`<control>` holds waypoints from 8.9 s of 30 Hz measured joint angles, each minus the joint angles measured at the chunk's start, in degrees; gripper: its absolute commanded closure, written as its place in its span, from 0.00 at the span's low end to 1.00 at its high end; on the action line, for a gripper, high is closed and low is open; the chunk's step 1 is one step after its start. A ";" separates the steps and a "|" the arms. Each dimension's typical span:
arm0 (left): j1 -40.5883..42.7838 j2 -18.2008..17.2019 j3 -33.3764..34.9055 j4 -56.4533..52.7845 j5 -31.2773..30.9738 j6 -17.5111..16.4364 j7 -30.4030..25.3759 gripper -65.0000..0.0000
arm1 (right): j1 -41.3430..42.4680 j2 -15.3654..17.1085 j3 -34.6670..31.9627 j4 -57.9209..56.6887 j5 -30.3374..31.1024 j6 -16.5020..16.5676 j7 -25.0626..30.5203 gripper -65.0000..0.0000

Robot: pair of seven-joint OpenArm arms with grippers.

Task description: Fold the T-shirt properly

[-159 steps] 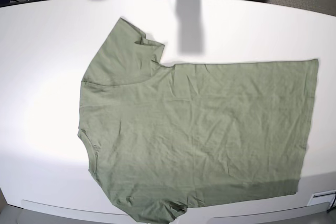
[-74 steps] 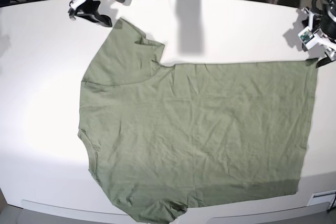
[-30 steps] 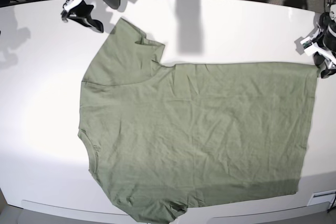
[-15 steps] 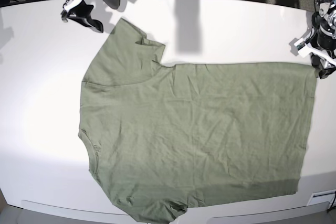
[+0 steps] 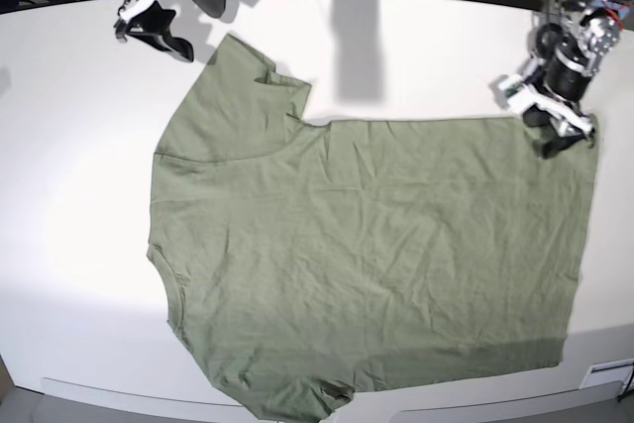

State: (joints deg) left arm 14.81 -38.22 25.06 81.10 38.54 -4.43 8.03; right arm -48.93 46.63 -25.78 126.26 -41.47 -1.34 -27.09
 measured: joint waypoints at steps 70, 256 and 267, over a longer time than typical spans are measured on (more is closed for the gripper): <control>-1.66 -3.78 0.11 -11.02 -2.01 6.80 1.51 0.78 | 0.00 0.02 0.00 0.00 0.00 0.02 -0.44 0.28; 0.26 -10.97 1.66 4.15 -12.04 -3.48 16.79 1.00 | 26.10 -20.74 -1.22 -16.79 38.40 35.85 -16.92 0.41; 0.26 -10.97 1.66 4.20 -12.04 -3.48 16.76 1.00 | 26.08 -17.05 -1.33 -16.59 34.75 35.41 -15.63 0.41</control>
State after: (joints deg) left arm 15.07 -49.19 26.72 85.30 26.50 -7.90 24.80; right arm -22.85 29.58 -27.11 109.67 -6.72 34.06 -42.72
